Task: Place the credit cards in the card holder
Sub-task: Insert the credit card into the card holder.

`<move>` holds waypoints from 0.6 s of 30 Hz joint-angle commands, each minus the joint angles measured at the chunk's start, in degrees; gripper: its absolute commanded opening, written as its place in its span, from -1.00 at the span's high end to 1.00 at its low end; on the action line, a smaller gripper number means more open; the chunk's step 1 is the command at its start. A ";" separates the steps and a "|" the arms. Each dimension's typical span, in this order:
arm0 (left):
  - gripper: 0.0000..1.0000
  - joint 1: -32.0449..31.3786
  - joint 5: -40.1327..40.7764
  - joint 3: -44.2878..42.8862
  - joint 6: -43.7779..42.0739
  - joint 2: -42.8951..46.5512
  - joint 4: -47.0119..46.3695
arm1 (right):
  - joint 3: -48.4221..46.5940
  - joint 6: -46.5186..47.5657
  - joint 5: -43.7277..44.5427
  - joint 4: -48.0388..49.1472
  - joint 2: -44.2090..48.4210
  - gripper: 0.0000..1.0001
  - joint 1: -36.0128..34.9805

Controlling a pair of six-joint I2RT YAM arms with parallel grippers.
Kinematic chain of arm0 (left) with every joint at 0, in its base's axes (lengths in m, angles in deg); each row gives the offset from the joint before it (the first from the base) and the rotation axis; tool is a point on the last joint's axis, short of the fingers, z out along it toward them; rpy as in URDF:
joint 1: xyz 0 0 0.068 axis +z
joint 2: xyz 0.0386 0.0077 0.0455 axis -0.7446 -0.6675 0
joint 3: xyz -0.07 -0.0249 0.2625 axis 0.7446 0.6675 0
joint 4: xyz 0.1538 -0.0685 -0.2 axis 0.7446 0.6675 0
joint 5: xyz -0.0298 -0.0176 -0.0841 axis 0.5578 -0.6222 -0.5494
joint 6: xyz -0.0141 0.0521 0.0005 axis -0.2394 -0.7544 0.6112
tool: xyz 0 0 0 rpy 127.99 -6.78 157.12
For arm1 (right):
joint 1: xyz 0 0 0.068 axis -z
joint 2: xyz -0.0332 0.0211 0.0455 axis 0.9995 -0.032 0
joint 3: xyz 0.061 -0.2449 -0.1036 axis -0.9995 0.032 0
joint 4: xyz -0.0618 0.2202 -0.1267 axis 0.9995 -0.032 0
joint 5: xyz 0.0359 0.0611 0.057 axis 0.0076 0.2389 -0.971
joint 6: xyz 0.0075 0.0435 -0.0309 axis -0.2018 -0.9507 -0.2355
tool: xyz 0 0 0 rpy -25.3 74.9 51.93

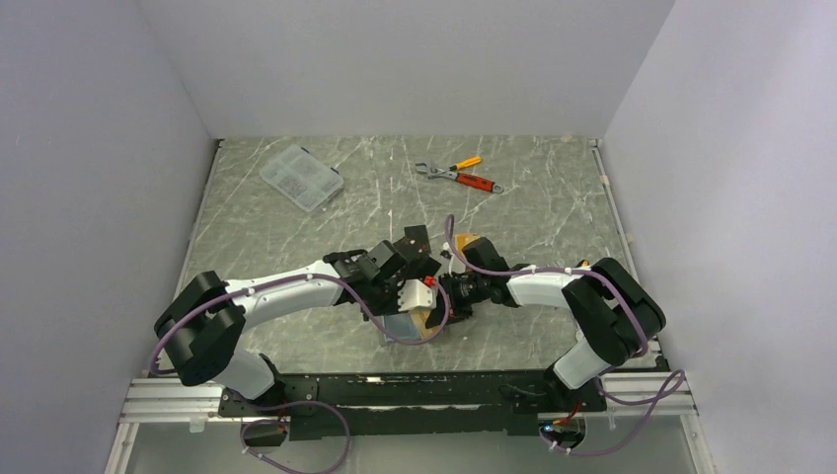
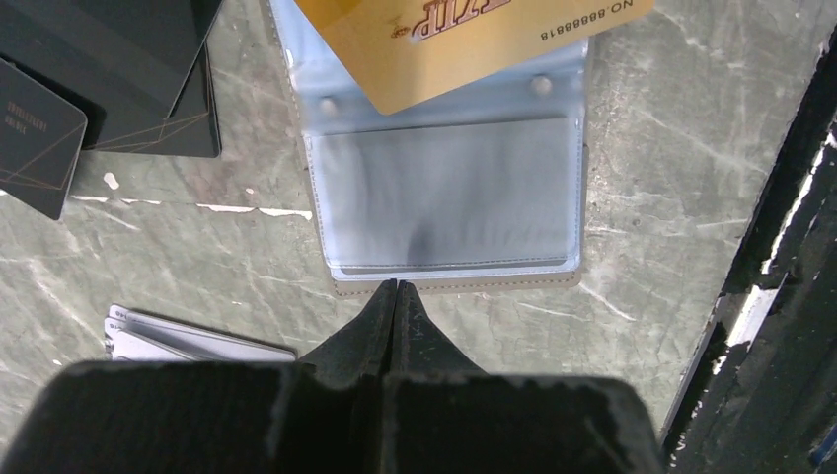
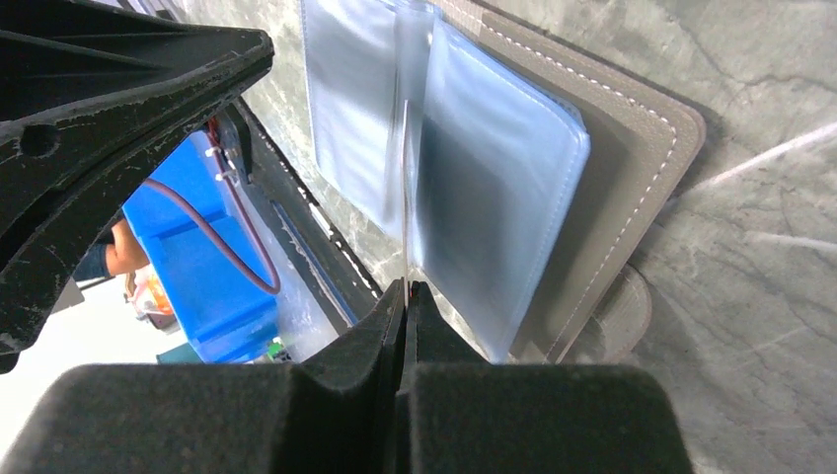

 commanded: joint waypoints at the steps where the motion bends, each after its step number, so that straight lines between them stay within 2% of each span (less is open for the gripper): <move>1: 0.99 0.30 0.78 -1.03 3.35 1.01 0.44 | -2.57 1.53 -0.34 -1.16 -0.05 1.00 0.04; 9: 1.00 0.33 4.22 4.82 0.13 0.25 -4.91 | -3.75 2.25 -0.52 -1.94 -1.70 1.00 0.00; 18: 1.00 0.33 5.79 4.88 -2.05 -1.27 -7.18 | -5.12 3.02 -1.65 -3.92 -3.54 1.00 0.03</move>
